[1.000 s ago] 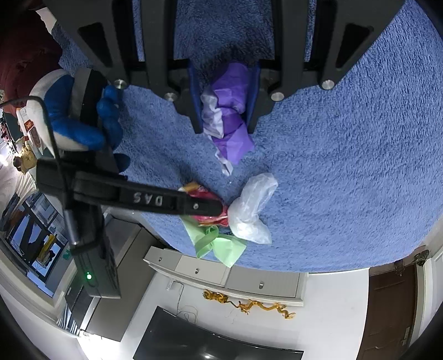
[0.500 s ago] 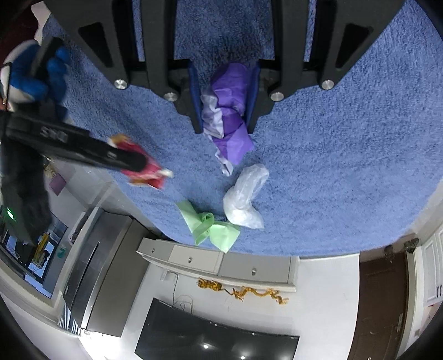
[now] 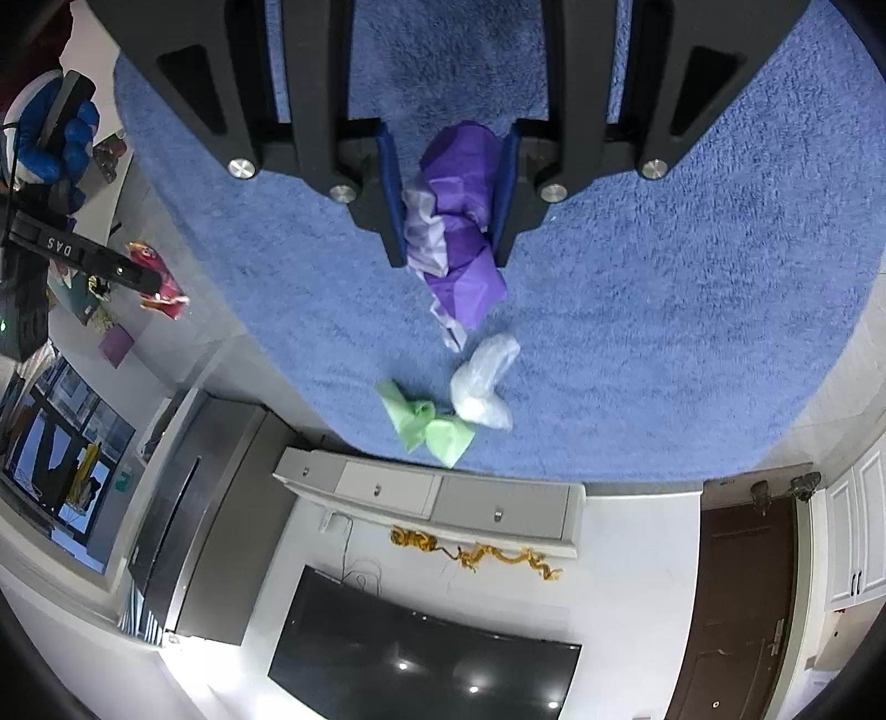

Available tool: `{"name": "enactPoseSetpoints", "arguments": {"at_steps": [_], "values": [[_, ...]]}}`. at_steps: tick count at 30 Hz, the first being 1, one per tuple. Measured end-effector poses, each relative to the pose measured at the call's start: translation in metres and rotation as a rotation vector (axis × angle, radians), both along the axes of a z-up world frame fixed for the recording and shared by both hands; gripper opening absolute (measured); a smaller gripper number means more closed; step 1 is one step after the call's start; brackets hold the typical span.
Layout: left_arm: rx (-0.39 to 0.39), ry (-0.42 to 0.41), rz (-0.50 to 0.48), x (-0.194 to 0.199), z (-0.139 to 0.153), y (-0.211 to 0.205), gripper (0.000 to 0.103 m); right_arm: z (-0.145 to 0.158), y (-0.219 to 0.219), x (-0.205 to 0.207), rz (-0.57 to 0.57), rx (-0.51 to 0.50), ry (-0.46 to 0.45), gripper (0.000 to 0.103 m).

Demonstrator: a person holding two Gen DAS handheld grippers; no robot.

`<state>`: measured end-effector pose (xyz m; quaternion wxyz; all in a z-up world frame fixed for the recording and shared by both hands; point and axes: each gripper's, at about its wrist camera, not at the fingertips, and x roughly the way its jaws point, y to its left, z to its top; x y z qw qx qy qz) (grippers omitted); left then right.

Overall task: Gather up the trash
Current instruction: 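Grasp the purple bag with left tool while right tool grasps pink chip bag, then carry purple and pink bags over the bin and release both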

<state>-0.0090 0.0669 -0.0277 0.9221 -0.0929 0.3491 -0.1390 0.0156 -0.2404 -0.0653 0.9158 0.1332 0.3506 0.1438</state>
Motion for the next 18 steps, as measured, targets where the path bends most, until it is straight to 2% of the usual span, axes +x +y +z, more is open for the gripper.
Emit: {"name": "enactPoseSetpoints", "arguments": {"at_steps": [9,14,18], "values": [[0.009,-0.067,-0.089,-0.011,0.037,-0.045,0.027,0.010,-0.059,-0.033,-0.132,0.007,-0.049,0.029],[0.012,-0.063,-0.186,-0.001,0.049,-0.093,0.027,0.005,-0.096,-0.051,-0.217,0.001,-0.050,0.029],[0.051,-0.056,-0.288,0.007,0.052,-0.144,0.027,-0.008,-0.131,-0.062,-0.287,0.016,-0.020,0.030]]}}
